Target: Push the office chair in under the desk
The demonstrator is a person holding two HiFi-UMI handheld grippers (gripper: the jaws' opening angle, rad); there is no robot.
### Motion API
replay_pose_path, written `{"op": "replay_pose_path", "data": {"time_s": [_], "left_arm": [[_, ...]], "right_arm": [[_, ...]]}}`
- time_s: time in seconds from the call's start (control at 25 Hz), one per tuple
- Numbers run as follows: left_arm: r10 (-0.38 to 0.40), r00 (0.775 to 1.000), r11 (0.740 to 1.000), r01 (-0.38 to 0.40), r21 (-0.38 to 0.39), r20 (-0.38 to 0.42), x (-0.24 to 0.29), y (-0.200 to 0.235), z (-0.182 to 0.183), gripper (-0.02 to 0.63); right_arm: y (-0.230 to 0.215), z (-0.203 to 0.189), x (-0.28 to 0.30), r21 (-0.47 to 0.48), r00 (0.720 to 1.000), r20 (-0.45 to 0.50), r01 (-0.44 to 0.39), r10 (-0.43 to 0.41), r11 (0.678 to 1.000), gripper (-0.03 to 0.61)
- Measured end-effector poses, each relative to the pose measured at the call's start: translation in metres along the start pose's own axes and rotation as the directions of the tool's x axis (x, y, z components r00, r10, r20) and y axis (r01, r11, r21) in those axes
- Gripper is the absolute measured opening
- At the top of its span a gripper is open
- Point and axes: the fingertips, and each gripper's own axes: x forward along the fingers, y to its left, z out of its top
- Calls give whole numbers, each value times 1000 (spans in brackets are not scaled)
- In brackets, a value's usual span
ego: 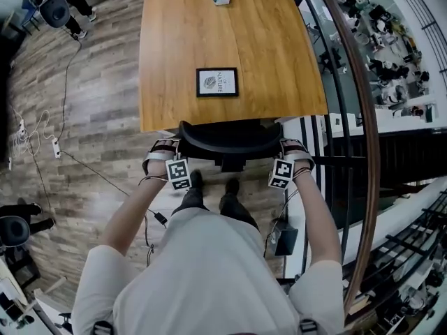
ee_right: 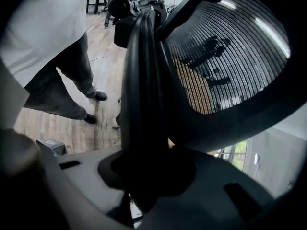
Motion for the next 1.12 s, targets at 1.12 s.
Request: {"op": "replay_pose_path", "data": {"time_s": [1.12], "left_arm": [[48,995,969,-67,-236,-83,-48,-5,-16,256]], "right_arm": [[-9,-38,-40,22,995,63,-73,72,997,195]]}}
